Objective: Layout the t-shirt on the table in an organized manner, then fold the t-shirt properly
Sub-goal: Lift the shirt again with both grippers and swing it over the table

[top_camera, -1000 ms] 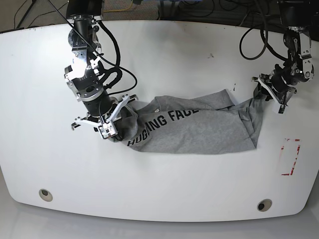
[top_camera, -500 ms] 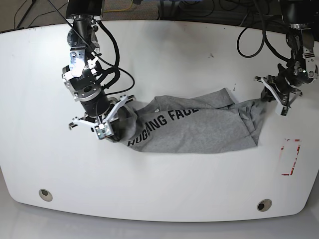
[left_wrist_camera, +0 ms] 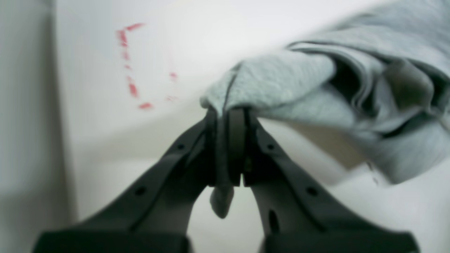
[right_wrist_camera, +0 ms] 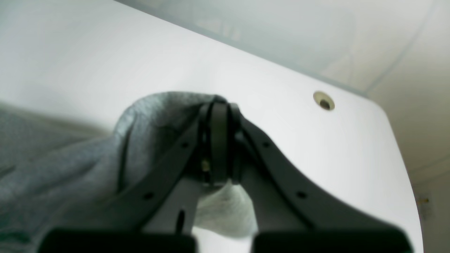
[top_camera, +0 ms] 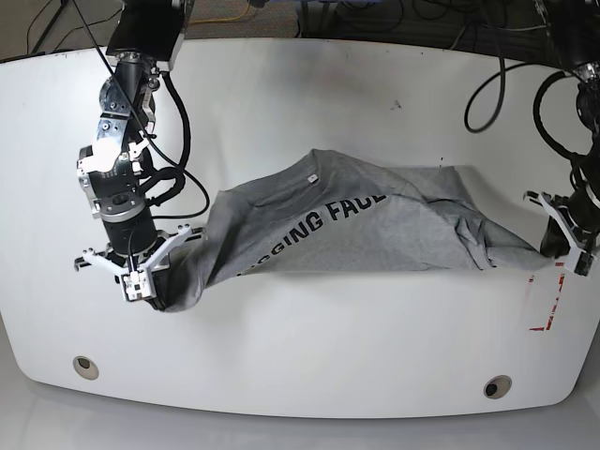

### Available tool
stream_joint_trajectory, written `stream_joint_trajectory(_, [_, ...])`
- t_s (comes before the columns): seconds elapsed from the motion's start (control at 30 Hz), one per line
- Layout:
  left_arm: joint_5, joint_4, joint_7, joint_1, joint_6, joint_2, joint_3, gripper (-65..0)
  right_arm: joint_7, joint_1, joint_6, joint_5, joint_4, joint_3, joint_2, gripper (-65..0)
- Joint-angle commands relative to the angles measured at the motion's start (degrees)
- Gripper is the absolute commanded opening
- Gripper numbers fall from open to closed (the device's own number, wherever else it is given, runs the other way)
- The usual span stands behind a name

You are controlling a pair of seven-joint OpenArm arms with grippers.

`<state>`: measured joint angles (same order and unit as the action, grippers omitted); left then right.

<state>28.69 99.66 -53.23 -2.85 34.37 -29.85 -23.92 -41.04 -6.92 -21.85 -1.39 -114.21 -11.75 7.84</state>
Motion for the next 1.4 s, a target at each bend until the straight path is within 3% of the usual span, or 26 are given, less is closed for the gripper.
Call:
stream_joint_trajectory(0.0, [0.02, 2.63, -2.02, -5.46, -0.04, -1.50, -1.97, -65.0, 0.38, -4.03, 0.53, -0.24, -1.00, -0.43, 1.97, -65.0])
stream_joint_trajectory(0.3, [0.02, 4.65, -10.99, -20.49, 0.05, -1.50, -1.97, -65.0, -0.77, -12.91, 0.53, -0.68, 0.59, -0.16, 2.49, -65.0])
stream_joint_trajectory(0.47, [-0.07, 4.48, -14.59, -29.81, -0.04, -1.50, -1.97, -65.0, -2.44, -19.50, 0.53, -0.59, 4.19, 0.36, 5.48, -65.0])
stream_joint_trajectory(0.97, [-0.07, -3.44, -15.29, -47.48, -0.04, -1.50, -1.79, -65.0, -3.23, -42.18, 0.53, -0.24, 19.75, 0.80, 10.41, -65.0])
stream_joint_trajectory(1.37, [-0.07, -12.32, -15.29, -61.63, -0.04, -1.58, 1.99, -65.0, -3.23, -57.92, 0.53, -0.24, 29.42, 1.59, 10.14, -65.0])
